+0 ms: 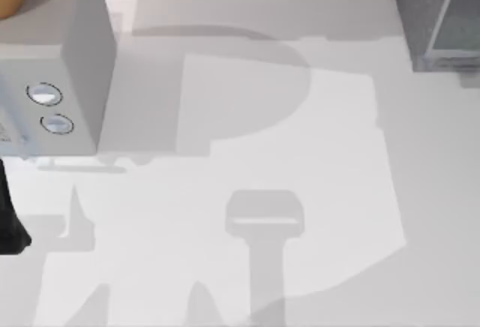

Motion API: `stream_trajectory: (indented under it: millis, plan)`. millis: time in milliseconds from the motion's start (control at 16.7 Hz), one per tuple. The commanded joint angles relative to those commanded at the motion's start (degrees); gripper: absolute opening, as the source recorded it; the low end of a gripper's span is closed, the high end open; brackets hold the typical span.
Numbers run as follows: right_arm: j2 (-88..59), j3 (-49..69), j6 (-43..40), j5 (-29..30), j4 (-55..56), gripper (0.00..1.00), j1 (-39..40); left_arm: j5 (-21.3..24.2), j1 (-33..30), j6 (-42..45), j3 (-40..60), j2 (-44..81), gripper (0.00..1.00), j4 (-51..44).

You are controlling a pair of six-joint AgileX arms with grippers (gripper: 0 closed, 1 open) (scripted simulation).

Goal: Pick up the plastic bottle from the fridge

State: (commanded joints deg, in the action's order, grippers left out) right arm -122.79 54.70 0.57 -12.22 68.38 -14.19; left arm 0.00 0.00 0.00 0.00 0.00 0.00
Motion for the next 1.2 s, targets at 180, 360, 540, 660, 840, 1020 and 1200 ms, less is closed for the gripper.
stream_trajectory:
  millis: [180, 360, 540, 660, 840, 1020, 1200]
  plan:
    - [-3.3, 7.0, 0.0, 0.9, -3.3, 1.00, 0.9, 0.0, 0.0, 0.0, 0.0, 0.0, 1.00, 0.0]
    - [-4.4, 9.3, -0.1, 1.3, -4.8, 1.00, 1.3, 0.0, 0.0, 0.0, 0.0, 0.0, 1.00, 0.0]
    - [-4.4, 9.3, -0.1, 1.3, -4.8, 1.00, 1.3, 0.0, 0.0, 0.0, 0.0, 0.0, 1.00, 0.0]
    - [-4.4, 9.3, -0.1, 1.3, -4.8, 0.85, 1.3, 0.0, 0.0, 0.0, 0.0, 0.0, 1.00, 0.0]
    - [-4.4, 9.3, -0.1, 1.3, -4.8, 0.62, 1.3, 0.0, 0.0, 0.0, 0.0, 0.0, 1.00, 0.0]
    - [-4.4, 9.3, -0.1, 1.3, -4.8, 0.40, 1.3, 0.0, 0.0, 0.0, 0.0, 0.0, 1.00, 0.0]
    - [-4.4, 9.3, -0.1, 1.3, -4.8, 0.17, 1.3, 0.0, 0.0, 0.0, 0.0, 0.0, 1.00, 0.0]
